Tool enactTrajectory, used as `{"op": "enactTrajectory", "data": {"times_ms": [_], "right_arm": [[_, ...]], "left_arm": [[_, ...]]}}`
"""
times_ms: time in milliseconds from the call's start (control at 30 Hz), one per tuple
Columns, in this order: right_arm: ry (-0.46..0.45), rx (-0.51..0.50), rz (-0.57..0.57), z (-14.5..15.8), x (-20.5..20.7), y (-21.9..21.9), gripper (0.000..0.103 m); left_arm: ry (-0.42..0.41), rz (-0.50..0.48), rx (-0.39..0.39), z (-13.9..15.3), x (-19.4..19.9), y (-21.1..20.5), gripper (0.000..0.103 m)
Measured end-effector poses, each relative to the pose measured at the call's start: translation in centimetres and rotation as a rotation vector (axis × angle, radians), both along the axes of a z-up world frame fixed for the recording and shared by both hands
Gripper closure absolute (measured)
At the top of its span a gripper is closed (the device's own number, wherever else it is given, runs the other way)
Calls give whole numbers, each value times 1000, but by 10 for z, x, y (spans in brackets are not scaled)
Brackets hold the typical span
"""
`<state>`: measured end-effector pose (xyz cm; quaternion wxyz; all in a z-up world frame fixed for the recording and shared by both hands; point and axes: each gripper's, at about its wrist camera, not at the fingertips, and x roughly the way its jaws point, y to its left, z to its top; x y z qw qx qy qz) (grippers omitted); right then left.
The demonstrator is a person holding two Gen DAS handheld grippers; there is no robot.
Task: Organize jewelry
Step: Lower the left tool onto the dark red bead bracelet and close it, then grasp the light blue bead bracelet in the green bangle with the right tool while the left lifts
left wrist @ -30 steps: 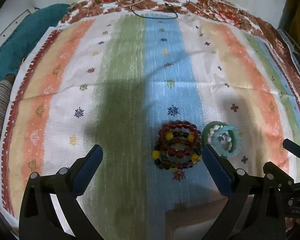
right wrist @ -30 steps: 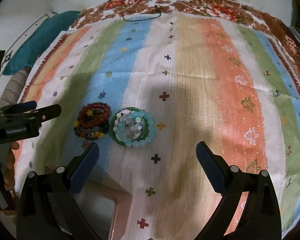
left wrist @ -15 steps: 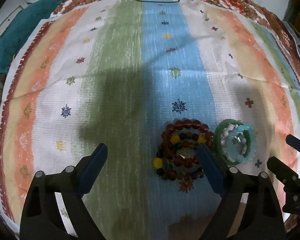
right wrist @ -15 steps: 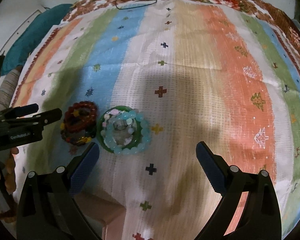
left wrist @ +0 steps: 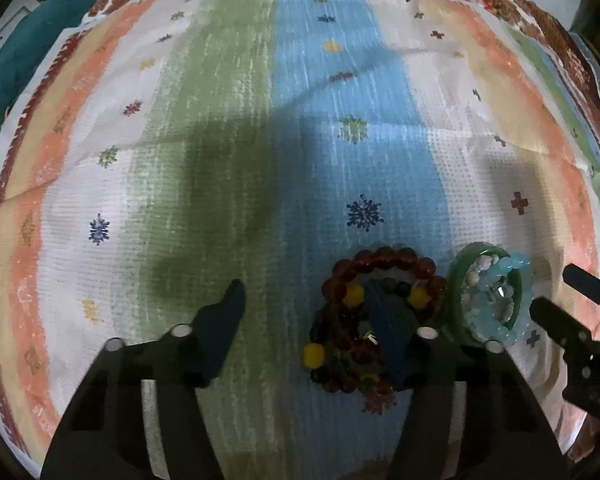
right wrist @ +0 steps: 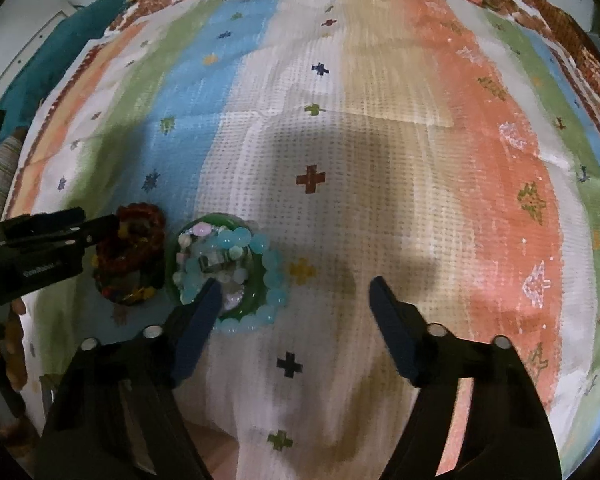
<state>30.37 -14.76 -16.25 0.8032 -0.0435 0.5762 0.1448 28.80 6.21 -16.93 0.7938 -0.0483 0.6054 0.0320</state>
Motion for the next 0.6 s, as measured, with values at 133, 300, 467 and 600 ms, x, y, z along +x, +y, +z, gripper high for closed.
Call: {"op": "enactTrajectory", "data": {"times_ms": [133, 300, 467, 600], "right_arm": [[20, -10, 1, -10, 6, 2, 41], [19, -12, 4, -14, 10, 2, 48], [15, -6, 35, -15, 9, 7, 65], [44, 49, 54, -14, 8, 11, 86]], "left_arm": [[-6, -9, -12, -2, 2, 0, 58], [-14, -21, -27, -3, 1, -1, 76], [-9, -32, -4, -5, 0, -7, 89], [-15, -41, 8, -2, -1, -16, 90]]}}
